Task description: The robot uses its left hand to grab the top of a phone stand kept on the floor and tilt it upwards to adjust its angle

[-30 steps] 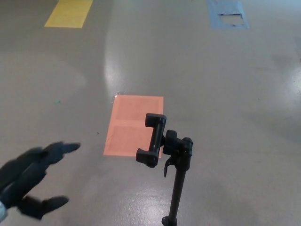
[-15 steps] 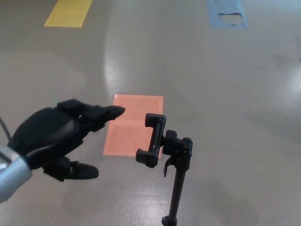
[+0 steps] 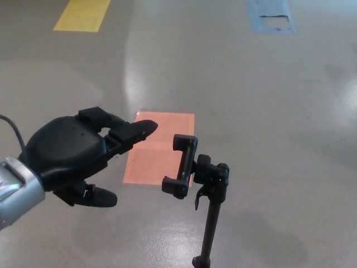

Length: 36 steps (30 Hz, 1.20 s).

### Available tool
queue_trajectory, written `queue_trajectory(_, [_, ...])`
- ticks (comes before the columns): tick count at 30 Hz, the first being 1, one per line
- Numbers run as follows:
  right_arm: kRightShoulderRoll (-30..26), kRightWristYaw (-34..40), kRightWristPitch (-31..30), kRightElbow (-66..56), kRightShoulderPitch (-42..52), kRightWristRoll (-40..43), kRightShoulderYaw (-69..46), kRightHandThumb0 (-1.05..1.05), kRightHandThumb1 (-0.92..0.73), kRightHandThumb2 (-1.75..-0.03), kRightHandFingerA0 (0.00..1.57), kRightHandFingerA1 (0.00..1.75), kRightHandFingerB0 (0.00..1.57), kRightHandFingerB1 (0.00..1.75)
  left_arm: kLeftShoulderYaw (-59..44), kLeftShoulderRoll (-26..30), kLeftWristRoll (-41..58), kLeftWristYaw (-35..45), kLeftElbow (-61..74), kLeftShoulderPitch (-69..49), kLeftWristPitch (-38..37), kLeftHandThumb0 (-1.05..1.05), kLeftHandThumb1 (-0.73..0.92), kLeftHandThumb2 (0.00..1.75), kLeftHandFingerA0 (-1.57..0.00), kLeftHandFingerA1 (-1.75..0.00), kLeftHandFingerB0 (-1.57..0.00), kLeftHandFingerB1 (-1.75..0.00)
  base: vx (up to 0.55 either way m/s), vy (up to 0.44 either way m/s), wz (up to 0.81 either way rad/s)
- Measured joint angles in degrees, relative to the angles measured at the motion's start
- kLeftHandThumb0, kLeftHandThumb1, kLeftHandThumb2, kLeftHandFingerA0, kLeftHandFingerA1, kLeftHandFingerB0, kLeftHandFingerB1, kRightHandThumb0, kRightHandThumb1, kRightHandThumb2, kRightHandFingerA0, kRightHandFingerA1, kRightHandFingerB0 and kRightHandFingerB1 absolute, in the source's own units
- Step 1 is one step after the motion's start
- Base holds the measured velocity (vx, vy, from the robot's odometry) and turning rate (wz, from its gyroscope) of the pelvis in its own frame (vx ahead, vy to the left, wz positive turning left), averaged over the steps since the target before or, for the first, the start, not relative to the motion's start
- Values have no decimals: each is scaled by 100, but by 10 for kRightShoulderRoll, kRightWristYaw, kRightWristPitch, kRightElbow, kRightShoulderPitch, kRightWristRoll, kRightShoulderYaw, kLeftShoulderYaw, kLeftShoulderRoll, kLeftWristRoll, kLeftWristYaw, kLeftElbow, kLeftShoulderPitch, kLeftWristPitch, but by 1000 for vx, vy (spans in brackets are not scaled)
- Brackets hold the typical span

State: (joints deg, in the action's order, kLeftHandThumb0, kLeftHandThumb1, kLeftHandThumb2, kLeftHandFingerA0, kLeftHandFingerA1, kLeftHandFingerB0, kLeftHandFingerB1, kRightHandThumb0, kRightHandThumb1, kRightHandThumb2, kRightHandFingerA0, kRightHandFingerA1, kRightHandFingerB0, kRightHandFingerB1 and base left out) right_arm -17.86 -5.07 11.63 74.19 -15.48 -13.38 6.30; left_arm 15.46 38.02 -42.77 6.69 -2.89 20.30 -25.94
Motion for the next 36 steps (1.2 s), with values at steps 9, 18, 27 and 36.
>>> queue_trajectory(9, [-1,-9,-3,0,-1,-1,3,-69,-76,-63,17,38,20,32,17,-4,-32,-21,-17,18,-3,-91,64,81,-14,-28,0,-3,0,0,0])
queue_trajectory(18, [-1,-19,-7,2,-1,-2,6,-66,-75,-63,19,35,19,28,24,-13,-45,-27,-13,24,-5,-102,73,106,-14,-24,0,-2,0,0,0])
queue_trajectory(27, [-3,-26,-12,3,-1,-8,11,-66,-75,-63,16,37,18,30,25,-22,-46,-14,22,31,-4,-101,69,102,-10,-12,-2,-7,0,0,0])
queue_trajectory(36, [-4,-31,-13,5,0,-10,12,-67,-74,-62,16,37,20,31,24,-35,-40,10,60,31,4,-91,62,85,-3,-18,0,-14,0,0,0])
